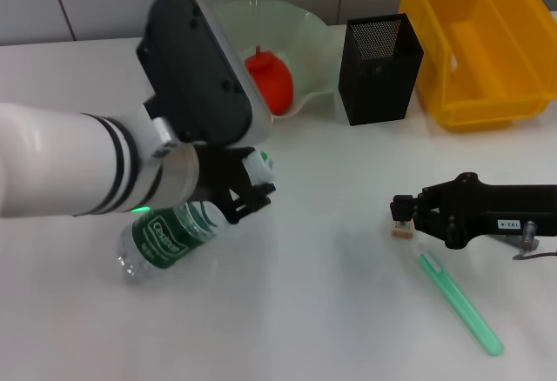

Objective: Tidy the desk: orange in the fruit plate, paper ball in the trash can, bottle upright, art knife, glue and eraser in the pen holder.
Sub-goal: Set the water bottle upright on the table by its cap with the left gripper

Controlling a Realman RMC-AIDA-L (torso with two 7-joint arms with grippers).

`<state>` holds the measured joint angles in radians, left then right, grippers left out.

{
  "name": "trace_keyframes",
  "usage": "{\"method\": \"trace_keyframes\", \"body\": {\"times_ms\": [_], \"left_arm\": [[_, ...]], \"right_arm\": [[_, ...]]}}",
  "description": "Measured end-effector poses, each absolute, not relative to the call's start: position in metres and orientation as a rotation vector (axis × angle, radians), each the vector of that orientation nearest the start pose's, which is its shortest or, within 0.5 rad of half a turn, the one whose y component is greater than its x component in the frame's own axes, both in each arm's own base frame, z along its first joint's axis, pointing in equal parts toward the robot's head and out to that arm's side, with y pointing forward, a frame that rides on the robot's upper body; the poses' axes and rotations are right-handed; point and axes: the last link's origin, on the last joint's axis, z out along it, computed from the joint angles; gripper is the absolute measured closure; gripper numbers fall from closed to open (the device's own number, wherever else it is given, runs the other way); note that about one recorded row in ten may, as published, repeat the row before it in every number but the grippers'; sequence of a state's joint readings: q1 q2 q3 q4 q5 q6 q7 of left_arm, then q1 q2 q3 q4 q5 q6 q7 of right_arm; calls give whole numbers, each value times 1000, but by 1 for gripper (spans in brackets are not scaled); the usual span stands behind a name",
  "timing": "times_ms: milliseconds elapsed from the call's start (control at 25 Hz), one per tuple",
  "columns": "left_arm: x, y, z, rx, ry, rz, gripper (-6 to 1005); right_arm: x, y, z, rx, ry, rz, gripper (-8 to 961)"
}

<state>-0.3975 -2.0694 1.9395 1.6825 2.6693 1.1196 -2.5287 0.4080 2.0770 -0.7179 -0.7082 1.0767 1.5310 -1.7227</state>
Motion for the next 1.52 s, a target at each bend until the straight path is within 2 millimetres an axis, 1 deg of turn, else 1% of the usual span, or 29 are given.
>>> {"method": "trace_keyframes", "body": {"times_ms": [360, 400, 520, 560, 920, 1160, 1520], "left_arm": [[-112, 312, -56, -2626, -132, 263, 550], [-108, 312, -52, -2629, -129, 229, 550], [-106, 312, -49, -2624, -125, 214, 549], [-104, 312, -45, -2613, -120, 195, 549], [-101, 311, -40, -2603, -118, 179, 546], [-98, 311, -31, -2579, -116, 149, 545], [-98, 309, -30, -2582, -124, 135, 542]], "right_arm": [[304, 299, 1, -2697, 778, 540, 894], [304, 300, 1, -2697, 777, 540, 894], [304, 300, 1, -2696, 777, 539, 894], [304, 300, 1, -2696, 777, 538, 894], [304, 301, 2, -2694, 774, 536, 894], [304, 301, 2, -2694, 773, 536, 894], [305, 300, 2, -2694, 773, 535, 894]]}}
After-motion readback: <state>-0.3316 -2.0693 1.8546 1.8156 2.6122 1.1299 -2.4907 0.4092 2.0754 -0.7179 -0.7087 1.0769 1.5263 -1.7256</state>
